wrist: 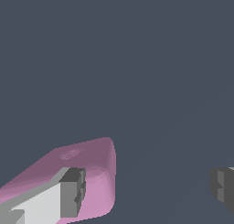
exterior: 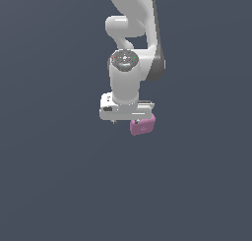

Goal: Pick up the object and move it to a goal position.

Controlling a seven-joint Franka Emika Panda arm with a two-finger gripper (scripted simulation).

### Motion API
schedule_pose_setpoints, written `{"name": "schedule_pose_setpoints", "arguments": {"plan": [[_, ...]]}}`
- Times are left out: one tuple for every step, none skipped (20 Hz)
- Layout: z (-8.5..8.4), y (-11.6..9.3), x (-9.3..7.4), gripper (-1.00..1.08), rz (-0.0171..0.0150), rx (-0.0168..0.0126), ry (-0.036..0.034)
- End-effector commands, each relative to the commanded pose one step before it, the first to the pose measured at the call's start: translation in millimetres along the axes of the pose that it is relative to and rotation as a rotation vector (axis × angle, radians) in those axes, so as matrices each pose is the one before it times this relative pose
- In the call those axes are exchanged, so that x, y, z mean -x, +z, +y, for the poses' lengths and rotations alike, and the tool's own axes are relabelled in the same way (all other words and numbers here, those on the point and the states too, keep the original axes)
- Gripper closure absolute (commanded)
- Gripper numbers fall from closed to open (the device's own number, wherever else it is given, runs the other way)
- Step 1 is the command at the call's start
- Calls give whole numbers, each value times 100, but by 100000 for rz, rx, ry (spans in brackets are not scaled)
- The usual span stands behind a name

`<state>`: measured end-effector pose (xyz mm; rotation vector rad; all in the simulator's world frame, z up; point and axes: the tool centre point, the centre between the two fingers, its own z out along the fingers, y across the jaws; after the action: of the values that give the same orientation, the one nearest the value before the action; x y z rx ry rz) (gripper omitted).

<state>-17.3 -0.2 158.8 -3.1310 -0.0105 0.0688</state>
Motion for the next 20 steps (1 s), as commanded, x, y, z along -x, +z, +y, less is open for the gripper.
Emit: {"name": "schedule_pose_setpoints", "arguments": {"plan": [[1,0,0,-92,0,0,0],[-8,26,19,-92,-100,-69,65],[-35,61,61,-92,-268,-189,175],[-47,111,96,-92,-459,-322,293],[-67,150,134,-92,-631,-444,387],[-83,188,168,-92,-797,-562,455],[-75,180,158,-92,-767,-542,385],[-53,133,116,-92,-574,-408,230],[-30,89,74,-92,-386,-276,93],[-12,42,36,-92,-193,-139,-19],[8,1,0,-92,-13,-10,-67],[2,-23,-17,-92,95,69,-23],[0,-17,-15,-92,92,67,105],[-14,-7,-2,-92,59,44,238],[-22,1,8,-92,32,26,376],[-35,8,16,-92,16,15,497],[-41,11,21,-92,13,13,625],[-50,12,25,-92,21,20,740],[-56,11,26,-92,39,32,853],[-63,10,28,-92,56,43,962]]}}
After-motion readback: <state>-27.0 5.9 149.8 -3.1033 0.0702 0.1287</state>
